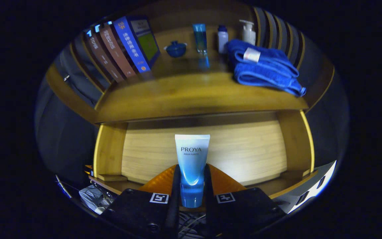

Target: Pull open the drawer, take out the items inside it, and place them on the countertop above the cabinet.

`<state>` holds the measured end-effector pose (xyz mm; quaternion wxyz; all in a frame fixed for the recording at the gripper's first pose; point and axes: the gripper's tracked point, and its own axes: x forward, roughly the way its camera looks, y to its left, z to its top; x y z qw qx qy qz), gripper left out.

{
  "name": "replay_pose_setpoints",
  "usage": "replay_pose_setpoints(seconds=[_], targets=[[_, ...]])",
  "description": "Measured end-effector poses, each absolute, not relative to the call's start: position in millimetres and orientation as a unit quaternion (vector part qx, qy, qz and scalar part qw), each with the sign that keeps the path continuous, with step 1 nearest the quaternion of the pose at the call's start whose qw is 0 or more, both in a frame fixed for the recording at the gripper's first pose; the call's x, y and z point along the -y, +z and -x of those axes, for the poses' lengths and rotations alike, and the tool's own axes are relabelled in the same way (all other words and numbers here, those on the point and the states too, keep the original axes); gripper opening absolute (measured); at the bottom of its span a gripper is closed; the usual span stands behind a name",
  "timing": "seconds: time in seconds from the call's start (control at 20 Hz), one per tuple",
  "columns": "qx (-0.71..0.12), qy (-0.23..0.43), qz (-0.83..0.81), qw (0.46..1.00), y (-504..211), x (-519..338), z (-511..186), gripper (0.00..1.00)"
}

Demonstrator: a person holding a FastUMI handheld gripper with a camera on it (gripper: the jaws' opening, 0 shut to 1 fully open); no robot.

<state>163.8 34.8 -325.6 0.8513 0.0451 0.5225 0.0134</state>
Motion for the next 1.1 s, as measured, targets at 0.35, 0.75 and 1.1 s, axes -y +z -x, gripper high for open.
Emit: replay_pose_setpoints(seconds=[0.35, 0.75, 1.1], targets=[[-0.473, 0.024, -0.021, 0.88, -251.6, -41.3, -219.2, 0.37], [-0.5, 0.016, -0.022, 0.866, -270.6, -44.6, -297.3, 0.37], [-0.532, 0.003, -0.02, 0.846, -312.6, -37.5, -334.8, 0.37]])
